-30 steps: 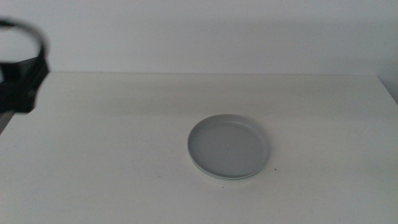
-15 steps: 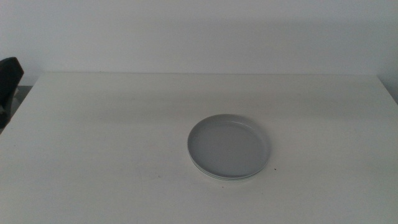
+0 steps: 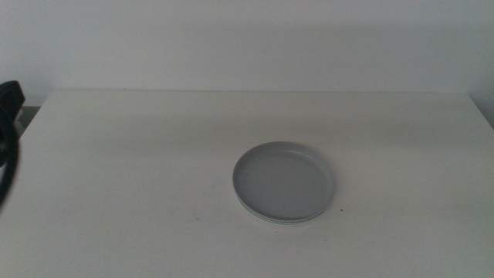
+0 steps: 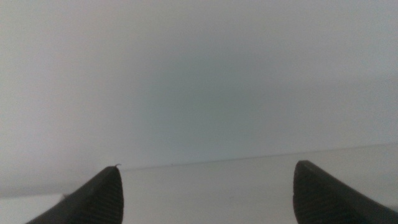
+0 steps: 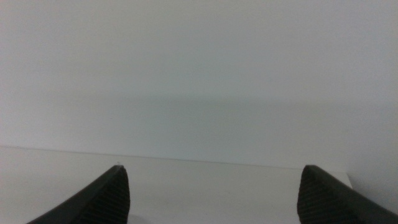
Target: Stack the three bowls on top of each other.
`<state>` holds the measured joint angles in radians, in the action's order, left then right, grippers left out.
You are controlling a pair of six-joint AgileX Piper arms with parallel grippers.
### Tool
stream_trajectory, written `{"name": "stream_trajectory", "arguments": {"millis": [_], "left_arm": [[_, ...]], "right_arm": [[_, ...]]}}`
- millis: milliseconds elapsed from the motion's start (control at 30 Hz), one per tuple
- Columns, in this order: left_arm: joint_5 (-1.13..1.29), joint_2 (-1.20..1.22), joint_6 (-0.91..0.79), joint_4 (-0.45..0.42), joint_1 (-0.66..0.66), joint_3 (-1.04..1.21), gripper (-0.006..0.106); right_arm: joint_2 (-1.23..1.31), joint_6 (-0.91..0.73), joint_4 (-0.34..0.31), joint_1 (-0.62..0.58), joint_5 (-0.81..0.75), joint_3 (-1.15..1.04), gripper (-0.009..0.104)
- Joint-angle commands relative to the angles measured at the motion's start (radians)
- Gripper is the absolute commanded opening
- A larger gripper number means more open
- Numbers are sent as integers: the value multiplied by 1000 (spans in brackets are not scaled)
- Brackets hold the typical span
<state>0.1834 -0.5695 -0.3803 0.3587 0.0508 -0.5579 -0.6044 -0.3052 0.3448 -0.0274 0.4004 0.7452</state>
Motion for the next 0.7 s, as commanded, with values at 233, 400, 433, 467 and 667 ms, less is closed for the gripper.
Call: {"name": "stream_trajectory", "arguments": {"millis": [233,400,433,467,667], "left_arm": [[8,18,308,-167,-1,4,94],[8,18,308,-167,-1,4,94],[8,35,299,-167,-1,21,94],[8,53,299,-167,-1,37,94],[8,236,299,-167,-1,203,94]], "right_arm": [[4,-2,-3,6,-6,-6,93],[4,-2,-3,6,-6,-6,93],[4,-2,-3,6,-6,-6,93],[4,-2,-3,6,-6,-6,93],[41,-2,-50,6,-76,-81,93]]}}
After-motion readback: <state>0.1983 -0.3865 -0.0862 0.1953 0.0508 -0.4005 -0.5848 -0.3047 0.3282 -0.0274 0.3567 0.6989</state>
